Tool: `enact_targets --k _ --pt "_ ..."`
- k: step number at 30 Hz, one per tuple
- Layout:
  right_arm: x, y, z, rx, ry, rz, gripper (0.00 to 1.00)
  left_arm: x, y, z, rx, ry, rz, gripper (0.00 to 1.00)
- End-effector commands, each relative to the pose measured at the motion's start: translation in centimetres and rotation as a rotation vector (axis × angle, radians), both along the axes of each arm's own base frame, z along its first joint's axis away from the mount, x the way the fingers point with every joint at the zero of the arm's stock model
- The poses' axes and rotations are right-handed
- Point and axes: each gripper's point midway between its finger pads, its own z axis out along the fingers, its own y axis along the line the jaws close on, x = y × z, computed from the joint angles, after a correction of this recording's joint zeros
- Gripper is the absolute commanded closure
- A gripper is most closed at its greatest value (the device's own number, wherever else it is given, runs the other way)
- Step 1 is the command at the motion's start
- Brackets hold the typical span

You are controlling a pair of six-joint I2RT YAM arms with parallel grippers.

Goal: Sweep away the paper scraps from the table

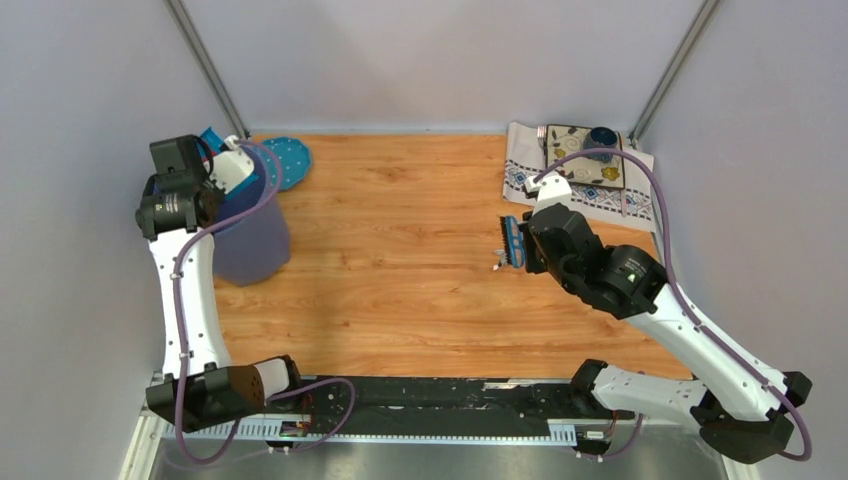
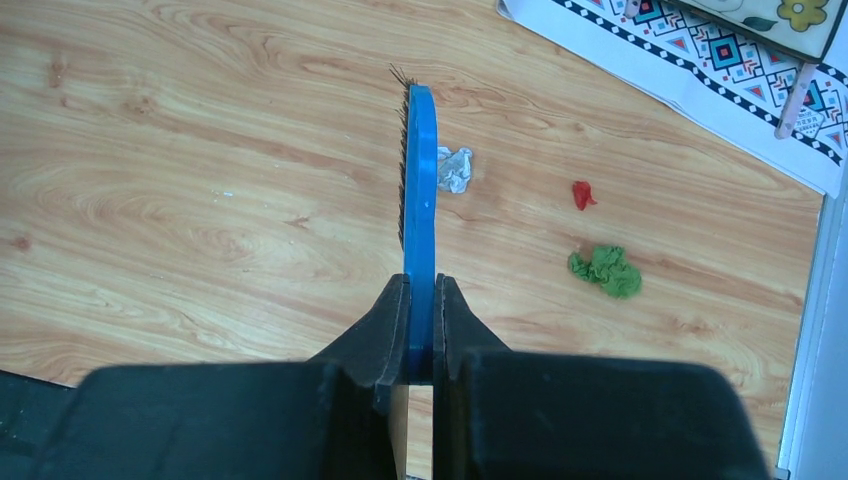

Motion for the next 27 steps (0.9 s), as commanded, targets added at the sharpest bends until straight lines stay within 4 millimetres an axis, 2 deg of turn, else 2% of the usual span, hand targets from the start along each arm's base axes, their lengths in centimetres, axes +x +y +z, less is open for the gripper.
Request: enact_targets --k 1,2,4,5,6,7,8,10,12,14,16,17,25,27 --pt "0.5 0.8 0.5 0.024 -0.014 0.018 1.00 -1.2 4.9 5.0 0.399 -0.058 0.132 1.00" --pt "0.6 1.1 0.5 0.029 -0.014 0.023 1.00 -1.1 5.0 4.7 0.423 -0.048 0.127 1.00" --pt "0.7 1.5 0.4 0.034 -0.008 0.031 1.00 -0.8 5.5 6.6 0.525 -0.081 0.115 1.00" --pt "0.8 1.7 0.5 0.039 -0.010 0.037 1.00 -1.0 5.5 6.1 0.561 -0.070 0.105 1.00" --pt "0.8 1.9 0.4 0.043 -0.007 0.041 1.00 -0.6 5.6 7.5 0.656 -0.080 0.076 1.00" --pt "0.8 2.0 0.3 0.043 -0.002 0.044 1.00 -1.0 5.1 8.3 0.712 -0.100 0.042 1.00" --pt "0.9 2.2 0.3 0.046 -0.002 0.045 1.00 -0.5 4.9 5.5 0.750 -0.033 -0.020 1.00" --pt "0.9 2.3 0.3 0.048 -0.004 0.050 1.00 -0.6 3.6 6.9 0.919 -0.044 -0.115 1.00" --pt "1.0 2.5 0.3 0.048 -0.004 0.058 1.00 -0.1 2.9 5.4 1.009 0.006 -0.199 1.00" --pt "1.0 2.7 0.6 0.056 -0.009 0.062 1.00 -0.2 2.4 6.5 1.063 -0.029 -0.208 1.00" --pt "1.0 2.8 0.7 0.057 -0.008 0.067 1.00 -0.1 2.4 7.1 1.078 -0.037 -0.197 1.00" --pt "1.1 2.8 0.7 0.055 -0.009 0.065 1.00 -0.2 2.4 8.1 1.094 -0.048 -0.188 1.00" --pt "1.1 2.4 0.8 0.055 -0.017 0.055 1.00 -0.1 2.3 10.1 1.098 -0.102 -0.172 1.00" --pt "1.1 2.1 0.8 0.049 -0.024 0.042 1.00 -0.3 2.4 12.0 1.014 -0.235 -0.117 1.00"
